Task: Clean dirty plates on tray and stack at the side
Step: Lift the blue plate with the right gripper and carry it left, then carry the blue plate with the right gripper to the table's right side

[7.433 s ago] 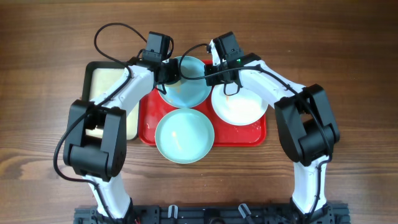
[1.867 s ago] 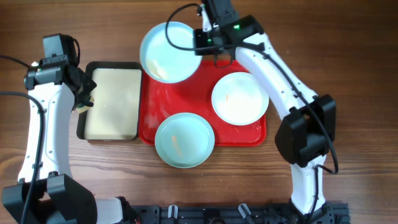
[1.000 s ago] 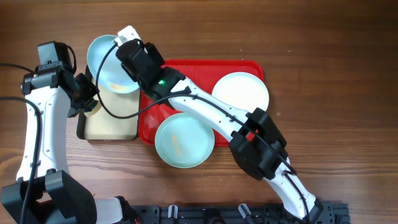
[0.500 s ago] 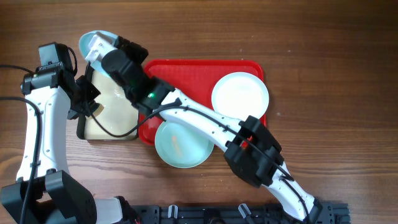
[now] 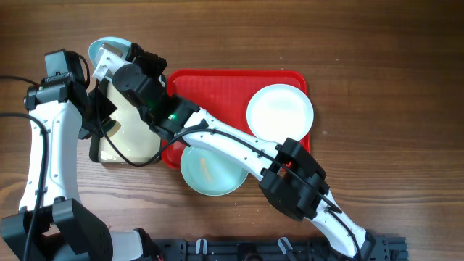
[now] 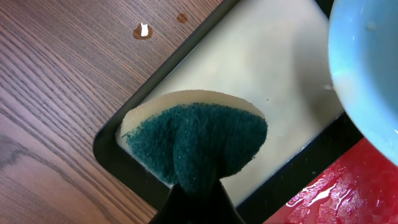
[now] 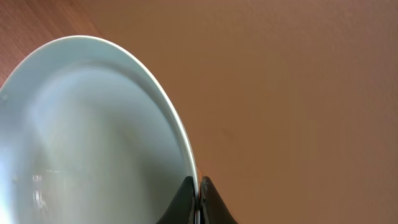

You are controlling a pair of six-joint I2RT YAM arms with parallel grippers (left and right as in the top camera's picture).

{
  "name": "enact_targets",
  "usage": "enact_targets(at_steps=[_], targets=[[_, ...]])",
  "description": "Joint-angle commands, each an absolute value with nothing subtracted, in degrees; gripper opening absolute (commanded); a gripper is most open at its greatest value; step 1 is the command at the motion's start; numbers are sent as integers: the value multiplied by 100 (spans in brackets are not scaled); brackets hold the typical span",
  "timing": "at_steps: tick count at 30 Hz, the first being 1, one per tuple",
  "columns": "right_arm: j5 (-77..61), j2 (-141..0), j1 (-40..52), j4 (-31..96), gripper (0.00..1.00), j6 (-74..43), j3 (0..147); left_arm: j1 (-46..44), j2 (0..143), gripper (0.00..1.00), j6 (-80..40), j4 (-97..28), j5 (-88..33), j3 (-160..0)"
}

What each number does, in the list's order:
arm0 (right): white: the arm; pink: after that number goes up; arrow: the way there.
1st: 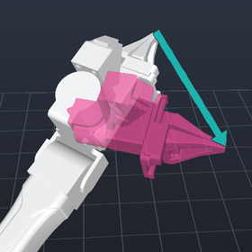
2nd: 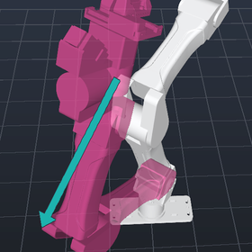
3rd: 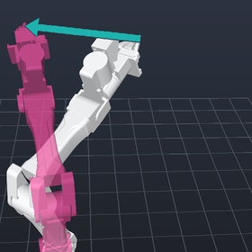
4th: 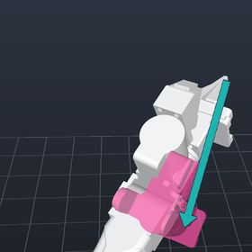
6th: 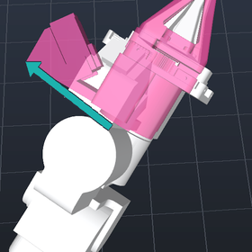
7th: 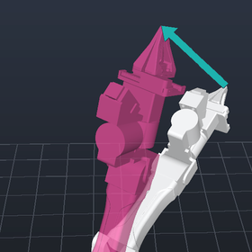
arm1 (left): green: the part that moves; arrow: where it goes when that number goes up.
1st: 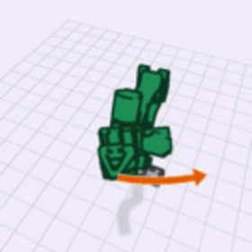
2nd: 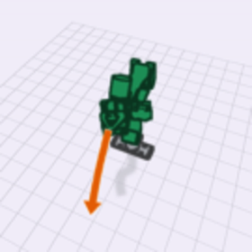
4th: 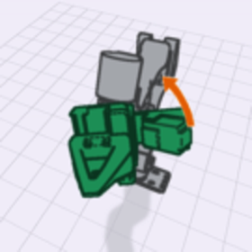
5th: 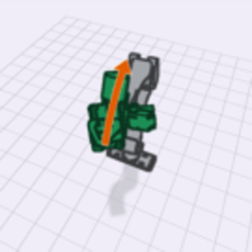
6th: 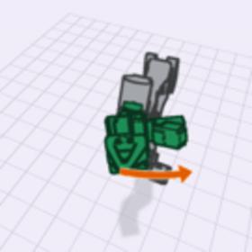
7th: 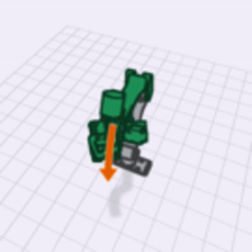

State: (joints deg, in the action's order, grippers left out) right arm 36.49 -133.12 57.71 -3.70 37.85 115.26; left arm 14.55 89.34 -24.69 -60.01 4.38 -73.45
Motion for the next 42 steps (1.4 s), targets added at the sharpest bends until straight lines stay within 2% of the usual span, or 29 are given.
enact_targets(at_steps=[1,6,10,14,18,23,29,37,42], targets=[[3780,-13319,5780,-381,4,3839,11581,1452,8829,4,-2440,-5999,388,-7308],[3806,-13319,5767,-373,4,3693,11581,1452,8829,4,-2440,-5999,388,-7308],[3793,-13319,5621,64,4,2598,11581,1452,8829,4,-2440,-5999,388,-7308],[3177,-13268,5502,978,4,1918,11585,1452,8829,4,-2440,-5972,388,-7308],[2053,-12934,5203,1815,4,683,11598,1452,8829,4,-2440,-5957,388,-7308],[-47,-12324,4383,2698,4,-668,11598,1417,8829,4,-2438,-5913,381,-7308],[-1793,-11893,3208,4101,4,-972,11598,1181,8829,4,-2021,-5581,-320,-7308],[-2088,-11677,1354,5760,4,-1055,11598,707,8829,4,-1968,-5328,-554,-7308],[-2099,-11677,274,6217,4,-1055,11596,445,8829,4,-1968,-5188,-552,-7308]])
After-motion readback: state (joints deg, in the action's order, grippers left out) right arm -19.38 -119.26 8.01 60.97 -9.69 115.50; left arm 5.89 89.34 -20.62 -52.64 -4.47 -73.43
